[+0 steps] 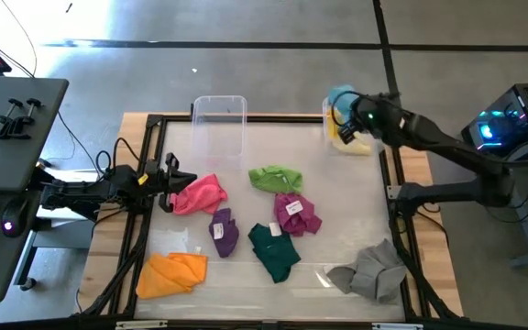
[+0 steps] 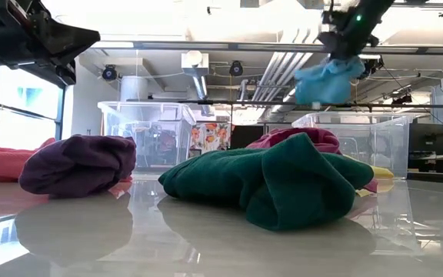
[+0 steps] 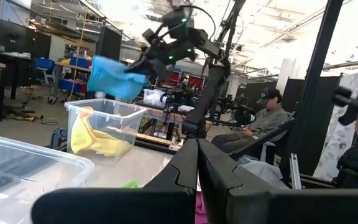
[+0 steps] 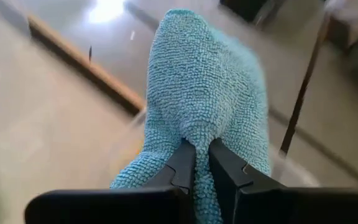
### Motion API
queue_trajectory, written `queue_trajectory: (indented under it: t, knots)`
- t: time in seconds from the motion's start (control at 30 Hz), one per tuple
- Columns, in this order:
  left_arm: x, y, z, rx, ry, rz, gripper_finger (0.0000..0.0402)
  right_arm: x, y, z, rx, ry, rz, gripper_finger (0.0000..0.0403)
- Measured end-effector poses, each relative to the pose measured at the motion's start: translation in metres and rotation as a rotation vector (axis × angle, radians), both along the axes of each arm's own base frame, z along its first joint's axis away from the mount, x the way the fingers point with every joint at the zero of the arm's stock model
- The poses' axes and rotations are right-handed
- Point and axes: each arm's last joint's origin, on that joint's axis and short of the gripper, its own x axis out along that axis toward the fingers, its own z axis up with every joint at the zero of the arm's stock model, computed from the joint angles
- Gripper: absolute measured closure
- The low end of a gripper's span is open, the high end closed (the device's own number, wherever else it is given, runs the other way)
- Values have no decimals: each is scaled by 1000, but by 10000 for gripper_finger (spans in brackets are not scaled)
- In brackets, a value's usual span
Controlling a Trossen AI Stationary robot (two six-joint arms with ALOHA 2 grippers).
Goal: Sort towels by color in basket
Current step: Put the blue towel into the right transparent bin
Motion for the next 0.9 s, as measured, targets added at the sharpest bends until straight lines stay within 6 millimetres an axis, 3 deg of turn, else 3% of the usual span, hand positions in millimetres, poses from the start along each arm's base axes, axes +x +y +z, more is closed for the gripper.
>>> queue_trajectory:
  t: [0.27,0.43,0.63,0.9]
  knots:
    - [0,0,0,2,6,0,401,-8,-44,-31,265,91,-44,384]
    - [0,0,-1,2,6,1,401,-7,-65,-50,314,245,20,374]
    - [0,0,-1,3,7,0,401,-5,-75,-62,328,358,62,340]
    - [0,0,-1,-3,7,-1,401,-8,-75,-62,287,437,-16,258]
